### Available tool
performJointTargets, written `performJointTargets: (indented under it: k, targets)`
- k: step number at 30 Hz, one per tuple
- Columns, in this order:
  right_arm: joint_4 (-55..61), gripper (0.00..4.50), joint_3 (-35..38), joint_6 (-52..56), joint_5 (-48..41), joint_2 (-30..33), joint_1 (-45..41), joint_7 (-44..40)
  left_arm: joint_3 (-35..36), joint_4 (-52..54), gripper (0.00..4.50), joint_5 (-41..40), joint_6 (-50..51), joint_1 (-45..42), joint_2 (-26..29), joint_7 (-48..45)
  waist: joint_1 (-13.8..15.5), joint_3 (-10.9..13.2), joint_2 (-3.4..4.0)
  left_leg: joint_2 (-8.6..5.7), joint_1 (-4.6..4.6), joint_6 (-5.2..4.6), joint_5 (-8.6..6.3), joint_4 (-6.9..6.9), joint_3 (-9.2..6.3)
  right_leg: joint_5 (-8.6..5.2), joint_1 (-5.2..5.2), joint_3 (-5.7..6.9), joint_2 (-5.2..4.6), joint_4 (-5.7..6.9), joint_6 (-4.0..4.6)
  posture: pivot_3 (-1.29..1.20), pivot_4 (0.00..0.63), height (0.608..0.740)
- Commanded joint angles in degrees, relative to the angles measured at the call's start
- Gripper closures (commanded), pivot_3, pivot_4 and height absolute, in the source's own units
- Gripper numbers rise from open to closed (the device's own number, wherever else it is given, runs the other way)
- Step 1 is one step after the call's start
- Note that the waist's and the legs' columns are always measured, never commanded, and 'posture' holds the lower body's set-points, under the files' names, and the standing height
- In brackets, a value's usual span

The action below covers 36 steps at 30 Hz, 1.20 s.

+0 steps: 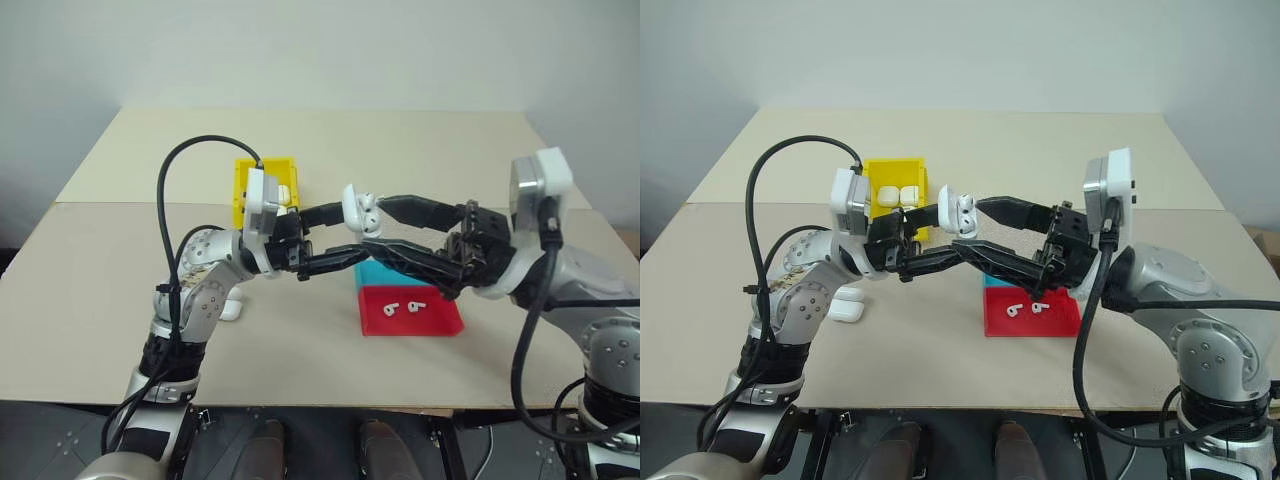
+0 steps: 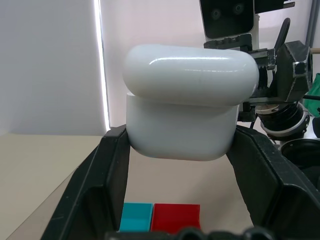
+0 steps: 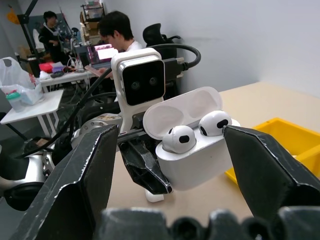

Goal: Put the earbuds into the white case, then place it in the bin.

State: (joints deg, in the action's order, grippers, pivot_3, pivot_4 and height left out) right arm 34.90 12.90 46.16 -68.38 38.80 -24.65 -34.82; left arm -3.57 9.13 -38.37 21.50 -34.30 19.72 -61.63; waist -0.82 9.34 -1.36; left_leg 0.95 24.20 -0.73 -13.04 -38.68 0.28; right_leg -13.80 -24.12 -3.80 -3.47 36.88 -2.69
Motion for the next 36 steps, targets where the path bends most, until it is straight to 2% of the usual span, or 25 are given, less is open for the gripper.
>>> performJointTargets:
  k: [1, 2, 5, 10, 15, 18, 21, 27, 30, 36]
  targets:
    - [0.53, 0.6, 3.92, -1.65, -4.2, 0.81, 1.3, -2.22, 0.45, 1.52, 1.76, -0.67, -0.6, -0.85, -0.11, -0.53, 0.02, 0.0, 0.0, 0.0, 0.0, -0.01, 0.0, 0.0, 0.0, 0.0, 0.02, 0.01, 0.0, -0.02, 0.0, 0.0, 0.15, 0.74]
    - [0.19, 0.6, 4.49, -1.85, -4.89, 0.91, 1.6, -2.56, 0.41, 1.42, 1.76, -0.62, -0.5, -0.79, -0.03, -0.61, 0.02, 0.0, 0.0, 0.0, 0.0, -0.01, 0.0, -0.01, 0.0, 0.0, 0.02, 0.01, -0.01, -0.02, 0.0, 0.0, 0.15, 0.74]
    - [-1.67, 1.19, 5.24, -2.14, -4.15, 1.8, 0.48, -2.95, -0.05, 0.49, 1.76, 0.31, -0.27, -0.64, 0.47, -0.78, 0.01, 0.0, 0.0, 0.0, -0.01, -0.01, 0.0, -0.03, 0.0, 0.0, 0.04, 0.01, -0.01, -0.01, 0.0, 0.0, 0.15, 0.74]
    - [-5.75, 2.86, 0.27, -0.15, 4.17, 7.02, -7.41, -2.81, -2.52, -1.44, 1.76, 4.92, -0.35, -1.17, 1.15, 1.0, -0.27, 0.0, 0.01, 0.0, -0.06, -0.01, 0.0, -0.04, 0.04, 0.0, 0.02, -0.03, 0.02, 0.07, 0.0, 0.0, 0.15, 0.74]
    - [-7.61, 4.48, -7.02, 0.77, 11.32, 11.58, -16.39, -7.35, -4.44, -2.92, 1.76, 7.9, -1.03, -1.25, 0.6, 1.64, -0.02, 0.0, 0.0, 0.01, 0.0, -0.01, 0.0, -0.02, 0.1, -0.01, -0.03, 0.0, 0.03, -0.02, 0.01, 0.0, 0.15, 0.74]
    - [-8.94, 4.48, -12.23, 4.98, 12.66, 12.28, -24.22, -8.95, -5.23, -4.1, 1.76, 9.53, -2.06, -1.78, -0.23, 2.01, -0.05, 0.01, 0.02, 0.0, 0.06, -0.02, -0.01, -0.05, 0.11, 0.0, -0.1, -0.08, -0.01, -0.03, 0.0, 0.0, 0.15, 0.74]
    - [-9.35, 4.48, -17.15, 8.32, 14.26, 12.5, -28.43, -11.68, -6.02, -4.62, 1.76, 10.71, -2.57, -2.18, -1.17, 2.32, 0.07, 0.01, 0.03, 0.04, 0.06, -0.02, -0.01, -0.05, 0.02, 0.0, -0.05, 0.02, 0.02, -0.05, 0.0, 0.0, 0.15, 0.74]
    - [-9.02, 4.48, -22.87, 8.55, 21.45, 13.39, -29.03, -14.52, -5.09, -3.61, 1.76, 10.97, -2.86, -1.27, -1.94, 3.33, 0.19, 0.01, 0.03, 0.0, 0.11, -0.03, -0.01, -0.09, 0.04, 0.0, -0.06, 0.02, -0.05, -0.05, -0.01, 0.0, 0.15, 0.74]
    - [-9.01, 4.48, -22.06, 8.28, 23.24, 14.7, -27.37, -15.97, -3.5, -2.3, 1.76, 10.35, -2.75, -0.17, -1.56, 4.59, 0.14, 0.01, 0.03, 0.02, 0.1, -0.04, -0.02, -0.08, 0.02, 0.0, -0.08, 0.02, -0.03, -0.04, 0.0, 0.0, 0.15, 0.74]
    - [-9.08, 4.48, -15.26, 8.53, 21.34, 14.87, -21.93, -15.92, 0.14, 1.27, 1.76, 8.95, -2.88, 2.91, -1.14, 8.4, 0.14, 0.01, 0.02, 0.03, 0.08, -0.05, -0.02, -0.08, 0.01, 0.0, -0.06, 0.02, -0.03, -0.01, 0.0, 0.0, 0.15, 0.74]
